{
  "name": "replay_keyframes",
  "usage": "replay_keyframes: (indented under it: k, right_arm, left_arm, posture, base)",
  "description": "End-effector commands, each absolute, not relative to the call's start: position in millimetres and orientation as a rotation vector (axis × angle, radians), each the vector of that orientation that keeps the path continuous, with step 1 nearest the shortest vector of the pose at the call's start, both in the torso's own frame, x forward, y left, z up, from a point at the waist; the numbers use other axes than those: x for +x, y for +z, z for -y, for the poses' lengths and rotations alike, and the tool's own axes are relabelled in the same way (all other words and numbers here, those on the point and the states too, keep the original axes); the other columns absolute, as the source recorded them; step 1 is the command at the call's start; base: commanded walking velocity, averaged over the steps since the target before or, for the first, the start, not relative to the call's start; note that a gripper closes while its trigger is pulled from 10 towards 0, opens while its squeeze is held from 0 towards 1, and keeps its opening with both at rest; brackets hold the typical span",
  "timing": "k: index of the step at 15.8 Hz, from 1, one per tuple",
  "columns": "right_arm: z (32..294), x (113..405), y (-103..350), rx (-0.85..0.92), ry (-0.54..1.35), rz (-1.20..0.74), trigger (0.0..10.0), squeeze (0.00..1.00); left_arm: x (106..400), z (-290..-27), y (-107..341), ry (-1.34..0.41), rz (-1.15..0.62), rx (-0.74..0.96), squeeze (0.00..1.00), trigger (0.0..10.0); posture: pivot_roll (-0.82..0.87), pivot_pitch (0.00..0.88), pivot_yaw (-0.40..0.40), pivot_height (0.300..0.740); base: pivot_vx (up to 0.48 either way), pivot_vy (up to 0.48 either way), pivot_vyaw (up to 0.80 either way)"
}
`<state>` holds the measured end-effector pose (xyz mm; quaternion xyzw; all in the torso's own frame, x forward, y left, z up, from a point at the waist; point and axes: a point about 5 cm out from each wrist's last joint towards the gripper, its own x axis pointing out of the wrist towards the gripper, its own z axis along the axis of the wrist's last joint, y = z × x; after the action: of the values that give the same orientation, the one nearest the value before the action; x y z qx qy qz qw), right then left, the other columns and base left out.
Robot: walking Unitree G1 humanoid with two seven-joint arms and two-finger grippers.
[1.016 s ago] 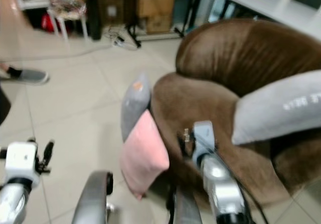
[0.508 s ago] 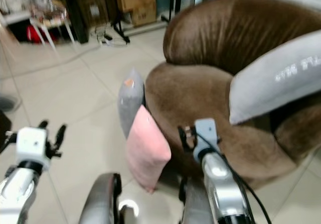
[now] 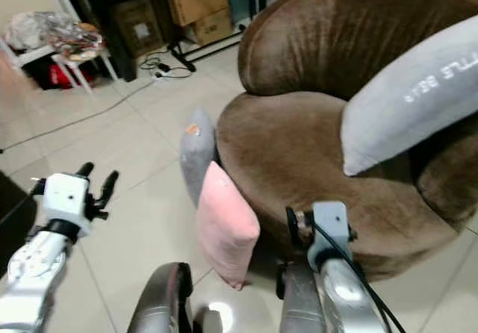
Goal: Move the pillow to the sofa from floor
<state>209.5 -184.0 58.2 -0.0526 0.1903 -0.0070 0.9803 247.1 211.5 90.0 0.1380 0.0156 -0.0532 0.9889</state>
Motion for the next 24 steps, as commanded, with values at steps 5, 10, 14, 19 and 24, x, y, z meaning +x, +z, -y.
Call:
replay_keyframes:
  k: [5, 10, 14, 19, 24]
  right_arm:
    - [203.4, 208.0, 83.1, -0.131, -0.078, -0.323, 10.0, 0.00]
    - [179.3, 229.9, 81.6, -0.024, 0.011, -0.261, 10.0, 0.00]
    - [154.5, 252.3, 80.5, 0.068, 0.093, -0.234, 10.0, 0.00]
    - [122.4, 275.5, 78.3, 0.097, 0.190, -0.186, 10.0, 0.00]
    - [119.5, 275.6, 78.3, 0.068, 0.257, -0.201, 10.0, 0.00]
  left_arm:
    - [249.8, -199.7, 87.0, -0.134, -0.025, 0.274, 0.00, 10.0]
    - [252.8, -204.9, 103.2, -0.095, 0.021, 0.285, 0.00, 10.0]
    - [243.8, -223.8, 116.6, -0.011, 0.037, 0.320, 0.00, 10.0]
    - [238.3, -243.6, 126.8, 0.058, 0.037, 0.343, 0.00, 10.0]
    - [232.5, -237.8, 120.4, 0.039, 0.026, 0.345, 0.00, 10.0]
  posture:
    - [-0.22, 0.000, 0.134, 0.595]
    - [-0.13, 0.000, 0.118, 0.595]
    - [0.01, 0.000, 0.021, 0.595]
    - [0.08, 0.000, 0.003, 0.595]
    - [0.07, 0.000, -0.019, 0.595]
  base:
    - [0.000, 0.000, 0.00]
    - [0.000, 0.000, 0.00]
    - [0.000, 0.000, 0.00]
    - [0.000, 0.000, 0.00]
    - [0.000, 0.000, 0.48]
